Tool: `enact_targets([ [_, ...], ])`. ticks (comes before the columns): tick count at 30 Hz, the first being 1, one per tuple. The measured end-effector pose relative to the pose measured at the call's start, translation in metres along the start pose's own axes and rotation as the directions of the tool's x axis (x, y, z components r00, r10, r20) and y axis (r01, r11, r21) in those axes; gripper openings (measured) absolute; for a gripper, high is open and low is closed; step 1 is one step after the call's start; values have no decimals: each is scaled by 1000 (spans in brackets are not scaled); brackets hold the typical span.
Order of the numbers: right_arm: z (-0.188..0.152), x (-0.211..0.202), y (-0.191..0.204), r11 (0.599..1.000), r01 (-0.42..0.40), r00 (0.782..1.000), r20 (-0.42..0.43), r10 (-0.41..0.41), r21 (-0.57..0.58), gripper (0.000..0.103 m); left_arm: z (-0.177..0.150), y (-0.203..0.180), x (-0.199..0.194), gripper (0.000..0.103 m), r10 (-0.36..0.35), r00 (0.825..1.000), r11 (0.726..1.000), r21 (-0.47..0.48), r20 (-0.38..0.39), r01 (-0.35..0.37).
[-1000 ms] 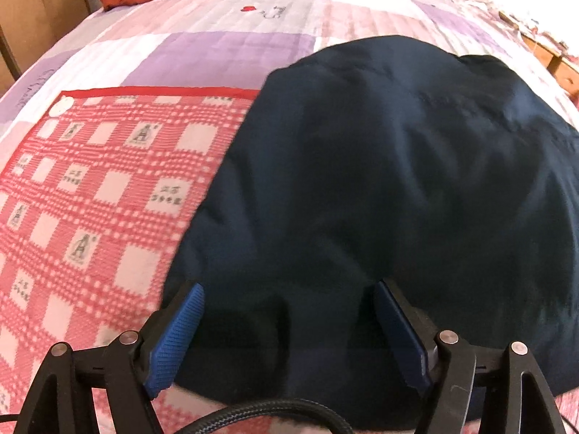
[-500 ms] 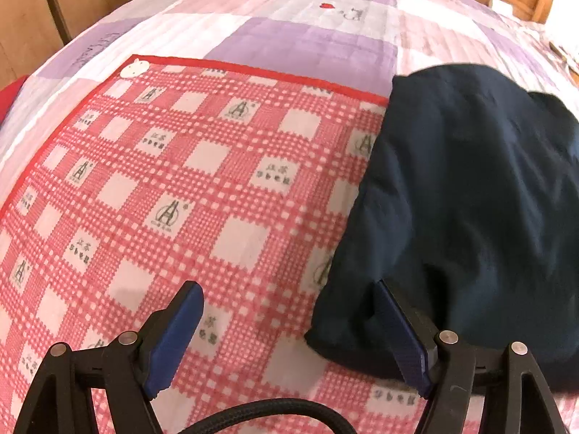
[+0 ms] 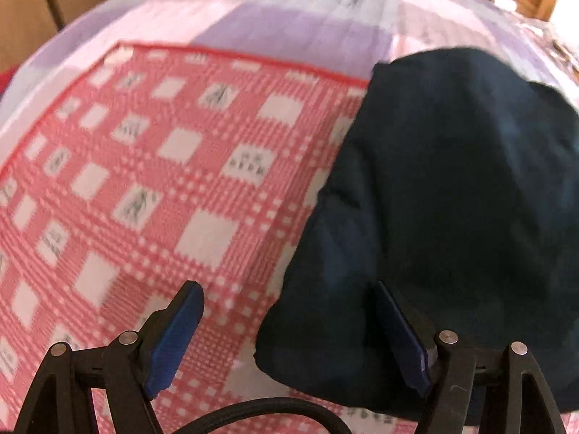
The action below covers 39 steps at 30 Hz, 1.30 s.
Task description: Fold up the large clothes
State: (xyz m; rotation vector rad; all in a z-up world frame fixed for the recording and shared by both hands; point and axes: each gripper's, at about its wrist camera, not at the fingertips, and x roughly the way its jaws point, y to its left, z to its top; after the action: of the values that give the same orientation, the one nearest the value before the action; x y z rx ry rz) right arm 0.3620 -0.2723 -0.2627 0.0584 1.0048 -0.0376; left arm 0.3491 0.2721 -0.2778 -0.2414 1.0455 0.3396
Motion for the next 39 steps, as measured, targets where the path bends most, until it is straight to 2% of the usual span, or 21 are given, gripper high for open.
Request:
enact_targets([
  [2,12,-8,12,998,-3,999,40,6,-58,89,14,-14,-14,80,-40,998,999,23,49,39],
  [4,31,-9,29,994,-38,996,71,45,-100,89,33,-38,-24,80,-91,992,995,56,93,86],
  [6,50,-4,49,989,-79,992,88,90,-121,89,50,-63,-24,80,-128,986,989,93,105,119],
  [9,78,22,71,986,-140,989,41,144,-91,89,71,-96,0,80,-154,987,982,122,51,147],
  [11,90,41,73,991,-116,993,11,117,-69,89,77,-106,25,80,-116,993,983,141,-6,115],
  [13,98,56,64,994,-93,996,-4,93,-52,89,78,-105,42,83,-125,991,983,132,-52,131],
  [15,101,67,45,998,-63,998,-22,63,-8,89,76,-100,42,86,-131,990,984,115,-45,135],
  [17,100,72,22,998,-34,999,-40,36,46,89,74,-93,40,88,-121,992,984,127,-26,123],
  [19,97,72,-3,989,-51,997,-58,59,136,89,74,-86,39,89,-111,994,985,129,-20,113],
  [20,96,68,-11,988,-31,998,-50,39,151,89,74,-83,38,89,-107,994,987,117,-19,108],
  [22,94,57,-13,994,2,1000,-14,-1,113,89,76,-81,34,89,-99,995,989,107,-11,99],
  [24,95,48,-8,996,0,1000,16,-1,84,89,80,-86,28,89,-75,997,989,125,13,73],
  [28,111,45,18,997,-66,996,57,64,32,89,91,-110,20,89,-118,992,979,171,37,110],
  [29,112,47,22,998,-63,997,54,62,16,89,91,-116,21,89,-123,992,977,179,36,115],
  [30,110,54,24,1000,-16,999,37,16,3,89,90,-122,22,89,-126,991,975,187,32,118],
  [31,105,62,20,1000,16,1000,9,-16,10,89,89,-126,23,89,-132,991,973,195,25,125],
  [32,96,71,9,999,8,1000,-16,-7,46,89,87,-130,25,89,-139,990,970,202,15,133],
  [33,82,77,-16,988,-24,999,-36,30,152,89,85,-132,26,89,-139,990,968,211,9,134],
  [35,63,77,-41,972,-17,999,-36,26,233,89,82,-138,29,89,-136,991,962,240,10,130],
  [37,57,73,-41,979,-4,1000,-29,10,206,89,80,-144,26,89,-142,990,958,255,27,130],
  [39,65,66,-29,989,47,999,-14,-45,137,89,80,-150,22,89,-158,987,955,258,34,144],
])
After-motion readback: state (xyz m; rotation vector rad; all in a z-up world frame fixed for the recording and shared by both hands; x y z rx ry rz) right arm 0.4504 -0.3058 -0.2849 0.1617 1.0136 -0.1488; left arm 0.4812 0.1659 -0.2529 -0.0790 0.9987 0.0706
